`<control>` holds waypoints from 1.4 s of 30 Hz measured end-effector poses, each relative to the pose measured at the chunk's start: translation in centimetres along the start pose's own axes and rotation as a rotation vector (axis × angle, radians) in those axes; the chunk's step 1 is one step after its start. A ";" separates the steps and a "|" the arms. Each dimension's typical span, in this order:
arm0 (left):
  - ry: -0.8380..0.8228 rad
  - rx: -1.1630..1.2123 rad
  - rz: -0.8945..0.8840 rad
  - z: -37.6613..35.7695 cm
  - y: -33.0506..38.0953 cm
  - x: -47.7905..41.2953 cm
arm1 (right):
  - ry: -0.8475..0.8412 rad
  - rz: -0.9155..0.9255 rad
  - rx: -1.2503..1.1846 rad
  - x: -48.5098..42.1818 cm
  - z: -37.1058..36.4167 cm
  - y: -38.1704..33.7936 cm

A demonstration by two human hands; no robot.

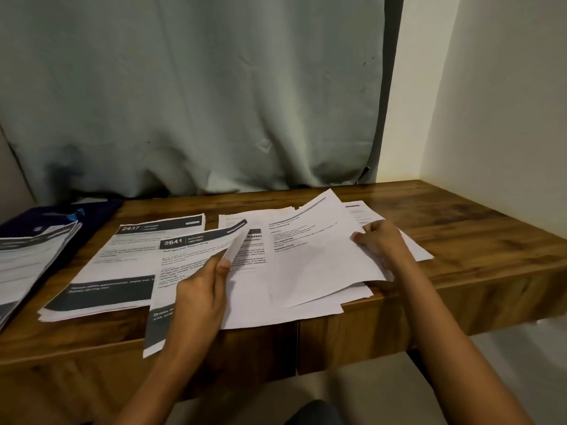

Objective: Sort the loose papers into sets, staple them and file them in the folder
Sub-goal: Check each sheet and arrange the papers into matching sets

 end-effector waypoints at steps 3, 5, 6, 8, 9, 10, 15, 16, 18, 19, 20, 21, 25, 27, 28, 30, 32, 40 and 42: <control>0.030 0.006 -0.012 -0.1 0.1 0.6 | -0.040 0.048 0.020 1.5 -2.2 -1.6; -0.003 0.004 -0.029 -0.6 0.0 0.8 | -0.055 0.097 0.007 2.4 -3.7 -2.6; -0.039 0.004 -0.041 -1.0 -0.1 0.8 | -0.058 0.113 0.001 2.8 -4.3 -3.0; -0.142 -0.019 -0.036 -2.0 0.0 0.9 | -0.080 0.133 -0.008 3.4 -5.7 -3.5; -0.196 -0.046 -0.031 -2.6 0.1 1.0 | -0.095 0.148 -0.003 3.7 -6.3 -3.8; -0.249 -0.077 -0.018 -3.2 0.1 1.0 | -0.108 0.166 0.019 4.0 -6.9 -4.1; -0.504 -0.217 -0.006 -5.7 0.2 1.3 | -0.081 0.284 0.193 4.5 -7.7 -4.9; -0.539 -0.261 -0.042 -6.1 0.0 1.4 | -0.039 0.284 0.225 4.3 -7.2 -4.7; -0.615 -0.354 -0.071 -6.7 -1.0 1.8 | 0.056 0.241 0.289 3.3 -5.9 -3.8; -0.632 -0.373 -0.077 -6.9 -1.6 2.0 | 0.084 0.219 0.334 2.7 -5.4 -3.3; -0.646 -0.379 -0.083 -7.1 -1.8 2.2 | 0.086 0.191 0.389 2.1 -5.2 -2.7; -0.660 -0.386 -0.096 -7.2 -1.8 2.3 | 0.065 0.162 0.441 1.7 -5.1 -2.2; -0.698 -0.419 -0.126 -7.5 -2.0 2.6 | -0.013 0.109 0.538 0.9 -5.3 -1.4; -0.696 -0.415 -0.125 -7.5 -2.1 2.6 | -0.030 0.093 0.542 0.6 -5.5 -1.3; -0.696 -0.409 -0.126 -7.5 -2.1 2.6 | -0.037 0.085 0.542 0.5 -5.5 -1.3; -0.714 -0.425 -0.121 -7.5 -2.2 2.6 | -0.043 0.076 0.538 0.4 -5.5 -1.2; -0.732 -0.427 -0.106 -7.4 -2.2 2.6 | -0.027 0.060 0.524 0.3 -5.4 -1.2; -0.701 -0.429 -0.115 -7.3 -2.2 2.5 | 0.121 0.094 0.443 0.9 -4.4 -1.5; -0.694 -0.439 -0.120 -7.3 -2.1 2.5 | 0.145 0.103 0.405 0.8 -3.9 -1.5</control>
Point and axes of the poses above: each hand's wrist, its own x-axis away from the middle knuckle, its own z-axis out of the back of the hand, y = z × x, the point moved 7 cm from there along -x, towards the middle knuckle, and after that the axes turned 15 degrees about x, right-handed, at the moved point
